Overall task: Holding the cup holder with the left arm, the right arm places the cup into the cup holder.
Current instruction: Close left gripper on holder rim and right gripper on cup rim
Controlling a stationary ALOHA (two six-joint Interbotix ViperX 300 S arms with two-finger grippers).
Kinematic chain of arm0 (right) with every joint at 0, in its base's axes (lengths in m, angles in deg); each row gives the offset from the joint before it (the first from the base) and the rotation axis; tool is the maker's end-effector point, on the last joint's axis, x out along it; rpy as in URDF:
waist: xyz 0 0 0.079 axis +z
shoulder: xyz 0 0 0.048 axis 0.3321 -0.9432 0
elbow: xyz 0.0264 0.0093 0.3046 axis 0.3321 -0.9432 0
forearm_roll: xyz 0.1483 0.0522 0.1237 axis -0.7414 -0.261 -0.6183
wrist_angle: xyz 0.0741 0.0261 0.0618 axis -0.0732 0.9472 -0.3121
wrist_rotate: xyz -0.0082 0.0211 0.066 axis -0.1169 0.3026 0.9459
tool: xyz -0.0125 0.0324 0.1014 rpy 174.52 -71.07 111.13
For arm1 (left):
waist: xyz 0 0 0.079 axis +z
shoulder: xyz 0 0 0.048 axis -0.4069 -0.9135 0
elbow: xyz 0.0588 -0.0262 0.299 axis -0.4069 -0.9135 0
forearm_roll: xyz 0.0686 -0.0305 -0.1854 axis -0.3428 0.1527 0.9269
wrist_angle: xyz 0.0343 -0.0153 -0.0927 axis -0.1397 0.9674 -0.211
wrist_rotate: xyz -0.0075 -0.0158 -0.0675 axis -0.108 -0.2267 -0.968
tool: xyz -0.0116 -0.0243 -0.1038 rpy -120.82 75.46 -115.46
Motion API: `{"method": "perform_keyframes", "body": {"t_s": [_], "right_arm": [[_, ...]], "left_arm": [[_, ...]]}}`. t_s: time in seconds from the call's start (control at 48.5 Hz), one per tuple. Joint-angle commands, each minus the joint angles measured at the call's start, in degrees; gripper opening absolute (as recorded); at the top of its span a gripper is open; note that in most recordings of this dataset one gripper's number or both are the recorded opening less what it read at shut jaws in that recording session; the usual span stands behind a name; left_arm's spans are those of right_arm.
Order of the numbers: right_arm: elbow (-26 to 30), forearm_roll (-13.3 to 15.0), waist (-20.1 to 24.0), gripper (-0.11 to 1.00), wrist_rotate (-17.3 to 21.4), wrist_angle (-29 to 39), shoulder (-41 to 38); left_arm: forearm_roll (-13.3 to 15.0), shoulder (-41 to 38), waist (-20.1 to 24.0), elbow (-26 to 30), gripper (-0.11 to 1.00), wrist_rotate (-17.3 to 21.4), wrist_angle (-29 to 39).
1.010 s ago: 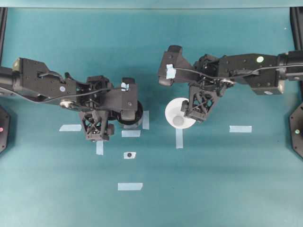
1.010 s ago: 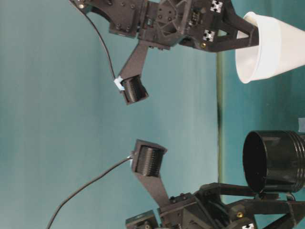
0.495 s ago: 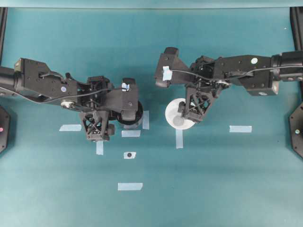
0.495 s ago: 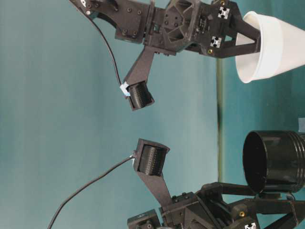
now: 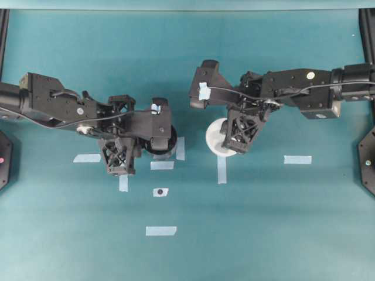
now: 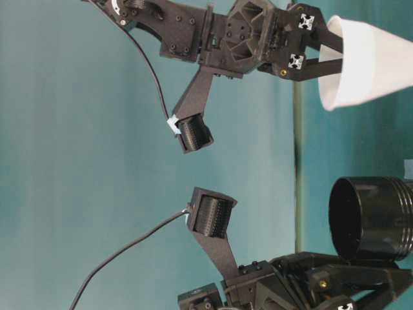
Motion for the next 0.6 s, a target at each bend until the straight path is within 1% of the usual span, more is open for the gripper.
{"method": "perform_keyframes", "body": {"t_s": [0.0, 0.021, 0.082, 0.124, 0.165, 0.247, 0.371, 0.474, 0.577], "right_arm": [[1.32, -1.32, 0.18, 0.39, 0.35, -0.09, 1.58], [1.32, -1.76, 0.26, 0.34, 0.35, -0.09, 1.58], [1.41, -2.55, 0.35, 0.21, 0.35, -0.09, 1.58], [1.49, -2.99, 0.44, 0.15, 0.35, -0.09, 1.58], [1.49, -3.43, 0.53, 0.11, 0.44, -0.09, 1.67], [1.67, -4.13, 0.62, 0.07, 0.44, 0.0, 1.85], [1.85, -5.36, 0.62, 0.07, 0.53, 0.44, 2.2], [1.85, -5.89, 0.62, 0.04, 0.62, 0.79, 2.46], [1.85, -6.24, 0.62, 0.04, 1.14, 0.97, 2.81]], "left_arm": [[-0.09, 1.05, 0.09, 0.53, 0.27, 0.18, 0.0], [-0.18, 1.05, 0.09, 0.62, 0.24, 0.26, 0.0], [-0.09, 1.14, 0.09, 0.62, 0.24, 0.26, 0.0], [-0.18, 1.23, 0.09, 0.62, 0.24, 0.26, 0.0], [-0.09, 1.32, 0.09, 0.62, 0.24, 0.35, 0.0], [-0.09, 1.41, 0.09, 0.53, 0.24, 0.35, 0.0], [-0.09, 1.67, 0.09, 0.62, 0.24, 0.44, 0.0], [-0.09, 1.76, 0.09, 0.7, 0.24, 0.7, -0.35], [-0.09, 2.37, 0.09, 0.7, 0.24, 0.7, -0.62]]}}
